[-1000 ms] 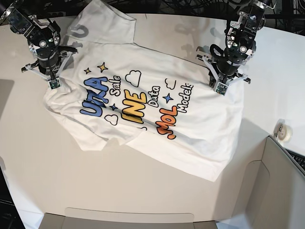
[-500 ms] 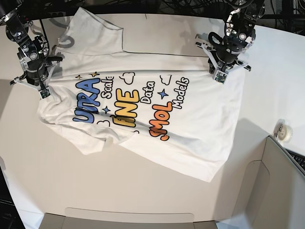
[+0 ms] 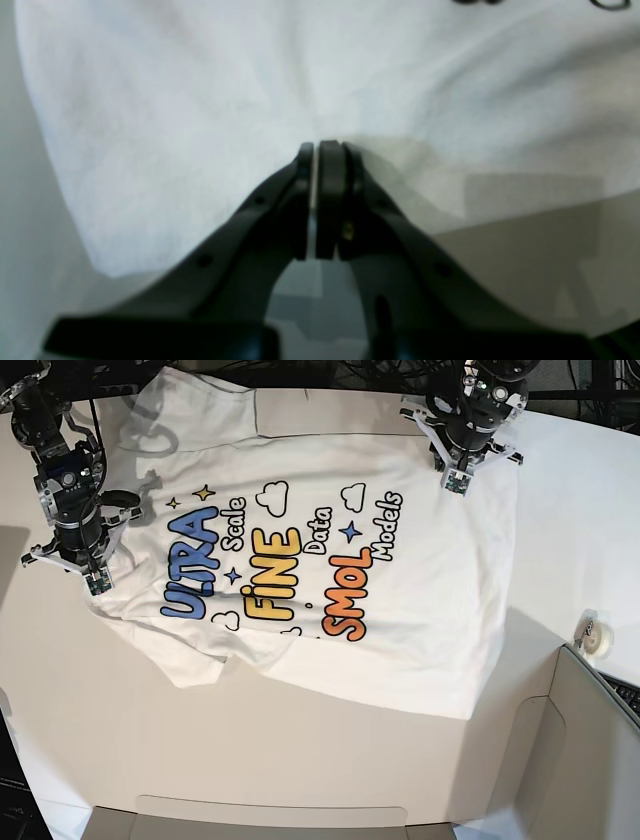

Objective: Layout the t-shirt on the table in an organized manner, then fold the t-shirt properly
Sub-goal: 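Release the collar and raise both grippers off the shirt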

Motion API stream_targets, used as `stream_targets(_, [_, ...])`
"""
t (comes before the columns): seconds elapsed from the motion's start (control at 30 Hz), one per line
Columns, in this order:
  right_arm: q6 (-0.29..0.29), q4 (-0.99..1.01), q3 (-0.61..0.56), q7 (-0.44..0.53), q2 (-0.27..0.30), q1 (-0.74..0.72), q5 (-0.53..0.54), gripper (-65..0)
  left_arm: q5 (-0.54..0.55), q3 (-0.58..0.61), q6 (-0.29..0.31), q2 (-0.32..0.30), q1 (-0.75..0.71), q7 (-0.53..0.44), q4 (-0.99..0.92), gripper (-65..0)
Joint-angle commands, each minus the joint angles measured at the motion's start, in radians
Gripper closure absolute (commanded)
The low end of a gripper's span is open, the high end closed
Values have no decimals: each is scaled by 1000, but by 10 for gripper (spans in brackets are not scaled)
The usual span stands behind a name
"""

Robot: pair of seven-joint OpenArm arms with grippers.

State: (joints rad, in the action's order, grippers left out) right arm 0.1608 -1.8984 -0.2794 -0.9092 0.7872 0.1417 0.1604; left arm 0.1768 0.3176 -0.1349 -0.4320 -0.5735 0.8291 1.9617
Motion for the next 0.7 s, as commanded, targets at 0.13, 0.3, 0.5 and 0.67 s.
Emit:
stream_targets(0.13, [10,-59,121,11,-38,43,-14,0,53,8,30,9,-81,109,-12,-25])
stream_targets(0.3, [10,-60,164,11,-94,65,-14,0,53,12,30,9,-118,106,-8,-24])
stream_targets(0.5, [10,-60,165,11,-153,31,-15,0,53,10,30,9,-135,163,81,-24])
stream_targets(0.67, [10,-60,165,11,-191,-7,-17,0,53,5,30,9,-150,177,109,-24])
